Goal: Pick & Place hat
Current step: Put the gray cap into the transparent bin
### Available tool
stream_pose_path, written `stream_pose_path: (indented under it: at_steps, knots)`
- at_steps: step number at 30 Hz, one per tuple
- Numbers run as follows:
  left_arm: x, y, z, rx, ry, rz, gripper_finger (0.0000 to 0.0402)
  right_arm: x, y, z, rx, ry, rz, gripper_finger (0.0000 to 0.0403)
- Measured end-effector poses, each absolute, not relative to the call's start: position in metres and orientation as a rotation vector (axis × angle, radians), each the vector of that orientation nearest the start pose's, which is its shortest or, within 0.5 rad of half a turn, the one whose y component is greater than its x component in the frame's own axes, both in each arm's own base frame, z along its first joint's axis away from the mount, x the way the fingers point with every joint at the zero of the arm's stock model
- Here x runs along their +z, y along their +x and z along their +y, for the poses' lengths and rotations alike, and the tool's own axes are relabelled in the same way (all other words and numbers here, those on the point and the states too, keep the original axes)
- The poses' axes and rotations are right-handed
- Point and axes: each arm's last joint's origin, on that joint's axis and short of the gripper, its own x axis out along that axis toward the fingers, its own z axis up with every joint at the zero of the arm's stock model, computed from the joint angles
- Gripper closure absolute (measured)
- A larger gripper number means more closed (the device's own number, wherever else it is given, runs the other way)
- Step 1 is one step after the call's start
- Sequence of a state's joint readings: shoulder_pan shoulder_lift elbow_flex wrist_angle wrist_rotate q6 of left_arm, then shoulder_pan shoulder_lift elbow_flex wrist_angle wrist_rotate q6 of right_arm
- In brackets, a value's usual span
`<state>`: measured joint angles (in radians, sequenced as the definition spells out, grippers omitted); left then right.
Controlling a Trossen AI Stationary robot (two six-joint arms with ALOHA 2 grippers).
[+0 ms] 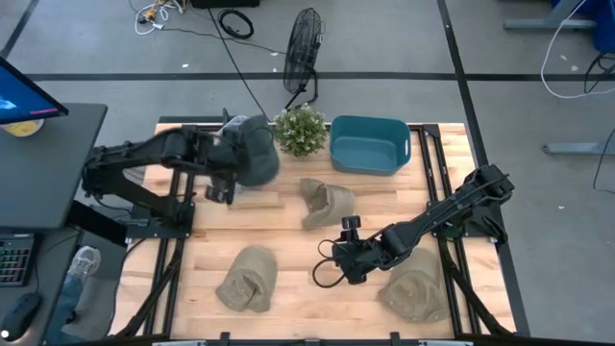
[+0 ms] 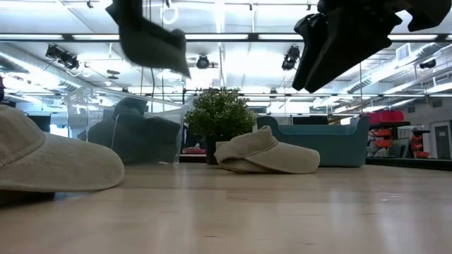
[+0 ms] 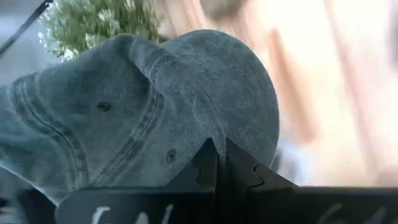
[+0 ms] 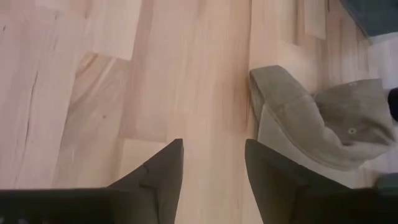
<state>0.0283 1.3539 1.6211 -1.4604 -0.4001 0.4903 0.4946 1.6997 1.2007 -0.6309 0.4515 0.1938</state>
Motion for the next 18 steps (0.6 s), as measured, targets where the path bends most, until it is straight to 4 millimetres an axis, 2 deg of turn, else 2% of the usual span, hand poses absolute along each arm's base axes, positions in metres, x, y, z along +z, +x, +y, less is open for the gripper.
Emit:
stream_pose_path:
  at_steps: [5,12,18]
  knots:
    - [0.399,0.205,0.038,-0.044,0.836,1.343,0.0394,0.216,0.304,0.149,-0.054,-0.342,0.99,0.0227]
    - [0.394,0.191,0.071,-0.01,0.764,1.486,0.0394,0.218,0.307,0.149,-0.049,-0.338,0.966,0.0227]
    - [0.371,0.186,0.087,-0.121,0.687,1.559,0.0394,0.218,0.309,0.148,-0.054,-0.331,0.956,0.0229]
